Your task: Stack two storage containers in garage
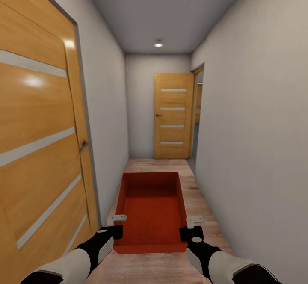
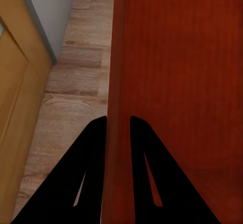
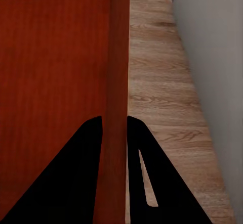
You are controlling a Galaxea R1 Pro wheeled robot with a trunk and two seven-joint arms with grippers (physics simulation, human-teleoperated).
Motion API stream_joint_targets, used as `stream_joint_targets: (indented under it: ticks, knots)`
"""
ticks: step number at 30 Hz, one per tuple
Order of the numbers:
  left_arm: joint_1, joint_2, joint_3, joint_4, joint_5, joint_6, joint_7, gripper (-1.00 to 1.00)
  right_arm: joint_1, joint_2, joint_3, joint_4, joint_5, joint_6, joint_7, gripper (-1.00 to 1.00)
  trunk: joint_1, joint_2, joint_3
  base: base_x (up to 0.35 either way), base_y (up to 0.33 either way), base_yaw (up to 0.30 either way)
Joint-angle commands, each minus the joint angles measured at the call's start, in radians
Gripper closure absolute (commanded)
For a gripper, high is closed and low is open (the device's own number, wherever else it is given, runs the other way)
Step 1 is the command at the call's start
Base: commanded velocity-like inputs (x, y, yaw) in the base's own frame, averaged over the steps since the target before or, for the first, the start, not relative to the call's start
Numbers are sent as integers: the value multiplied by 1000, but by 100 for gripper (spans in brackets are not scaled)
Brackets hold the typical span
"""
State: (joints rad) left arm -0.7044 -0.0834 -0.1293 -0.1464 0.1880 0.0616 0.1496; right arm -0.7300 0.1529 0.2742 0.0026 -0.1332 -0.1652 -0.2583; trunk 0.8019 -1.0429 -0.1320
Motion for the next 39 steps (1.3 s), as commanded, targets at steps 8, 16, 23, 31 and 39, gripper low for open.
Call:
stream_joint_targets:
  ticks: [8,16,23,31,39]
  knots:
    - [-1,88,45,-7,-1,1,10,100,0,0,-43,2,-5,0,5,100,1,-1,-1,331,0,0]
    - [-1,89,45,-7,-1,1,10,100,0,0,-43,2,-5,0,5,100,1,-1,-1,332,0,0]
    - [-1,88,45,-7,-1,1,10,100,0,0,-43,2,-5,0,5,100,1,-1,-1,331,0,0]
    - [-1,88,45,-7,-1,1,10,100,0,0,-44,2,-6,1,7,100,1,-1,-1,331,0,0]
    - [0,89,45,-7,-1,1,10,100,0,0,-43,2,-5,0,7,100,1,-1,-1,332,0,0]
